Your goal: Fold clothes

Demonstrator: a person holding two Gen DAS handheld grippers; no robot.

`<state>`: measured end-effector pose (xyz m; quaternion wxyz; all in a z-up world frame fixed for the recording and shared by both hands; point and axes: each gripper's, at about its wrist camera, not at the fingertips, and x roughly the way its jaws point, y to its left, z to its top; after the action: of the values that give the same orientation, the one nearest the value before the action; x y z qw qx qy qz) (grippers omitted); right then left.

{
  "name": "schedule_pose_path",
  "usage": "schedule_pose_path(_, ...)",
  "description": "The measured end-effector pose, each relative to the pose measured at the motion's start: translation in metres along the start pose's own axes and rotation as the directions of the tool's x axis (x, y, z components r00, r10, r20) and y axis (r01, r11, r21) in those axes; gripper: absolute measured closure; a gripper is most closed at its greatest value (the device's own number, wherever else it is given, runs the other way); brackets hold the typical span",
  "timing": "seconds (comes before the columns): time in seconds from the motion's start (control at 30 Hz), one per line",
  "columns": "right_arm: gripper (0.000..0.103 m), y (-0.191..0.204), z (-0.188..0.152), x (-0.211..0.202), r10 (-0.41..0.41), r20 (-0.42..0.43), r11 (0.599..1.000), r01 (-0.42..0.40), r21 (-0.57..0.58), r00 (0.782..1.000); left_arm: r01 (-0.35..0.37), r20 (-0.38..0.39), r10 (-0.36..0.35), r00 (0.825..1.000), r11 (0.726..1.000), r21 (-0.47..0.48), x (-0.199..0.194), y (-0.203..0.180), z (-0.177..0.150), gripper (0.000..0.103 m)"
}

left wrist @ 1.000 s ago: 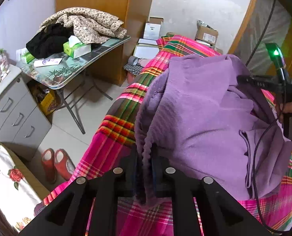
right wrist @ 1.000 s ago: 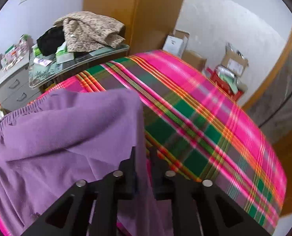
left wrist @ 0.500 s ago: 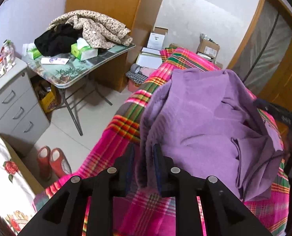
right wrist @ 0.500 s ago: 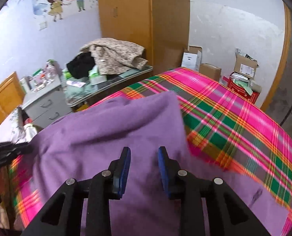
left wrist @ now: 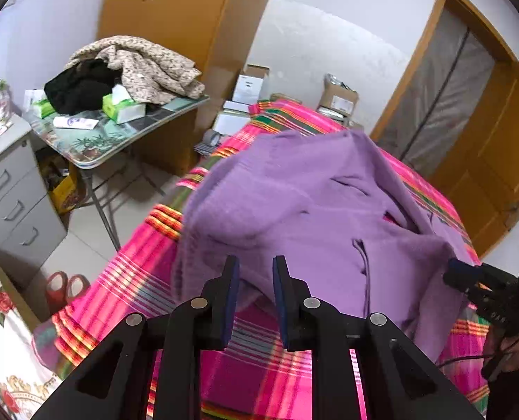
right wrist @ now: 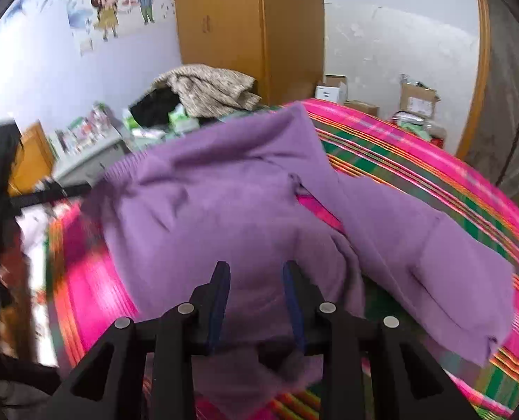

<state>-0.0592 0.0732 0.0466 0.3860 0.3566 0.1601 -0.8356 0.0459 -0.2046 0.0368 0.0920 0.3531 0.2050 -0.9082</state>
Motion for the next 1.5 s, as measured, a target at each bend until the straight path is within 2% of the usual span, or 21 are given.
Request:
schedule_pose_path(0.2,0.071,-0.035,-0.024,-0.015,-0.067,-0.007,0.992,0.067,0.106,0.998,0.021,-0.040,-0.020,0.999,1.000,0.018,0.008,-0.015,-0.011,0.083)
schedule_pose_path(0.33,0.071,-0.053,-0.034,-0.023,-0.090,-0.003,0.981,0.089,0.174,0.996,0.020,-0.055,-0.019,0.998,0.999,0.034,0.015,-0.025,-0.014,0.076)
schedule_pose_path(0.6,0.071,-0.052,-0.040,-0.036,-0.058,0.055,0.966,0.042,0.255,0.997,-0.043,-0.058,0.047,0.997,0.996,0.073,0.027,-0.043,-0.014,0.076)
schedule_pose_path(0.87,0.070,-0.050,-0.032,-0.022,0.011,0.059,0.944,-0.030,0.328,0.998,-0.075,-0.078,0.083,0.994,0.992,0.100,0.043,-0.049,-0.014,0.076)
schedule_pose_path(1.1,0.069,-0.039,-0.027,-0.015,0.027,0.072,0.943,-0.050,0.328,0.997,-0.079,-0.098,0.090,0.991,0.991,0.109,0.051,-0.049,-0.017,0.076)
schedule_pose_path(1.27,0.068,-0.029,-0.027,-0.016,-0.001,0.071,0.954,-0.020,0.300,0.997,-0.083,-0.098,0.094,0.991,0.990,0.116,0.055,-0.051,-0.019,0.074)
schedule_pose_path(1.33,0.068,-0.027,-0.028,-0.017,-0.014,0.072,0.956,-0.007,0.295,0.997,-0.076,-0.097,0.088,0.991,0.990,0.123,0.055,-0.052,-0.020,0.068)
schedule_pose_path(1.5,0.068,-0.029,-0.031,-0.025,-0.039,0.092,0.955,0.010,0.298,0.995,-0.060,-0.099,0.071,0.993,0.992,0.110,0.052,-0.049,-0.019,0.068)
